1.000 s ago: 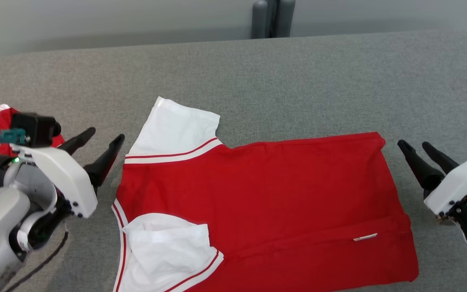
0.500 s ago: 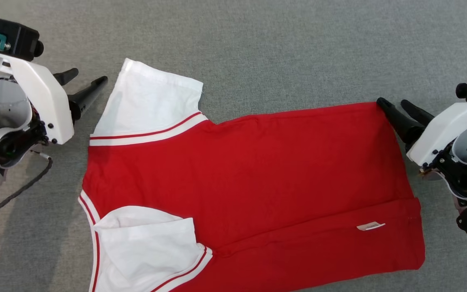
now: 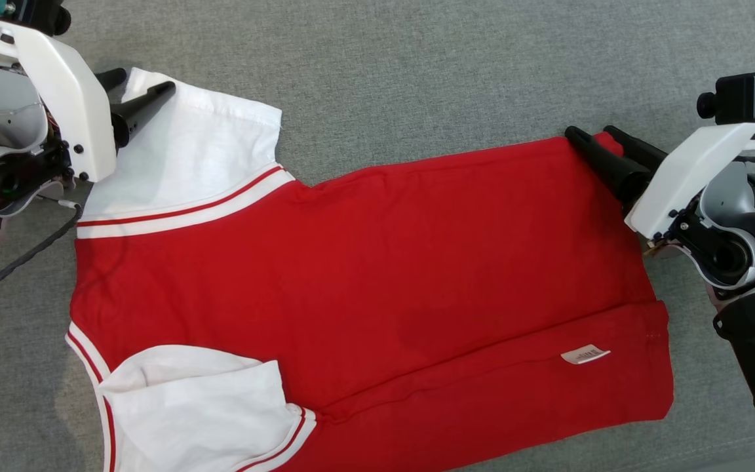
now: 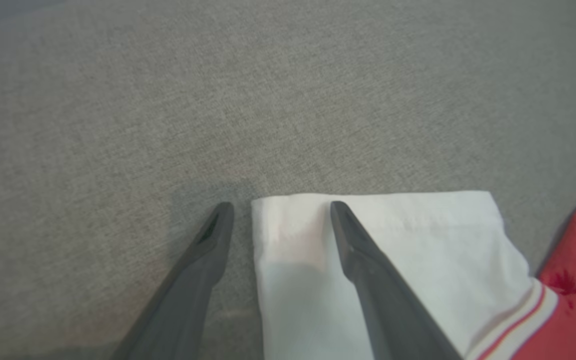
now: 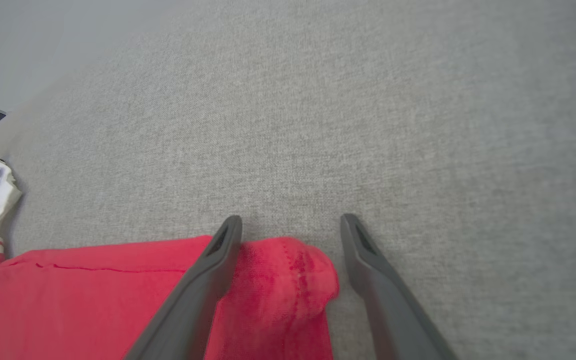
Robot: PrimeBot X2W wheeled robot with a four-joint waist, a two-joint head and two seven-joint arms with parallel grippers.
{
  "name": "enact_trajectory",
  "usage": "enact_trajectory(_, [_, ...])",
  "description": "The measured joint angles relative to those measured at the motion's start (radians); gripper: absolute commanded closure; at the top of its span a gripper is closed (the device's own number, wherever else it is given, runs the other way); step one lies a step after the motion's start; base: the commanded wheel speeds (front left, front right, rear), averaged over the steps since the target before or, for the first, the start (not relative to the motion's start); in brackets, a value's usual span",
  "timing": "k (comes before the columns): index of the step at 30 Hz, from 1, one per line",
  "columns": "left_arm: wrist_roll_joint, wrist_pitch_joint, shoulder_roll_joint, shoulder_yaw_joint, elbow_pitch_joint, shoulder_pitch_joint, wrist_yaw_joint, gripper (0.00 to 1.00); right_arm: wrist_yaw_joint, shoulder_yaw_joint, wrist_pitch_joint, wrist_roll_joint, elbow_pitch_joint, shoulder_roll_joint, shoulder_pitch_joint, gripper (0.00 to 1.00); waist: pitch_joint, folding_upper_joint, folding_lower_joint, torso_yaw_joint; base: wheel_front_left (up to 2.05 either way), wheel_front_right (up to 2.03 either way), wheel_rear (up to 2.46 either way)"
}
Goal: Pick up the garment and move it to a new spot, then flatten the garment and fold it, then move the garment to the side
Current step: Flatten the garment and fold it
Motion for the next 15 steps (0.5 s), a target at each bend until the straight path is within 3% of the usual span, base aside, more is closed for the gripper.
enact_trajectory(4, [-0.016, 0.005, -0.001, -0.022, 0.014, -0.012, 0.000, 0.00, 0.000, 0.029, 0.000, 0.020, 0.006, -0.004, -0.015, 0.04, 0.004, 0.0000, 0.0000, -0.006, 0.00, 0.00, 0.00])
enact_trajectory(5, [-0.022, 0.010, -0.001, -0.030, 0.015, -0.015, 0.000, 0.25, 0.000, 0.035, 0.001, 0.027, 0.005, -0.006, -0.015, 0.42, 0.004, 0.0000, 0.0000, -0.006, 0.00, 0.00, 0.00])
enact_trajectory(7, [-0.032, 0.018, 0.001, -0.040, 0.014, -0.024, 0.000, 0.75, 0.000, 0.051, 0.001, 0.040, 0.002, -0.012, -0.015, 0.76, 0.002, 0.0000, 0.0000, -0.004, 0.00, 0.00, 0.00])
enact_trajectory(8, [-0.040, 0.020, 0.002, -0.047, 0.011, -0.026, 0.000, 1.00, 0.000, 0.058, 0.001, 0.047, -0.002, -0.015, -0.015, 1.00, 0.001, 0.0000, 0.0000, -0.003, 0.00, 0.00, 0.00])
enact_trajectory(15, [-0.066, -0.011, 0.007, -0.073, -0.018, -0.026, 0.000, 1.00, 0.000, 0.111, -0.011, 0.081, -0.013, -0.040, -0.011, 1.00, -0.022, 0.0000, 0.0000, 0.014, 0.00, 0.00, 0.00])
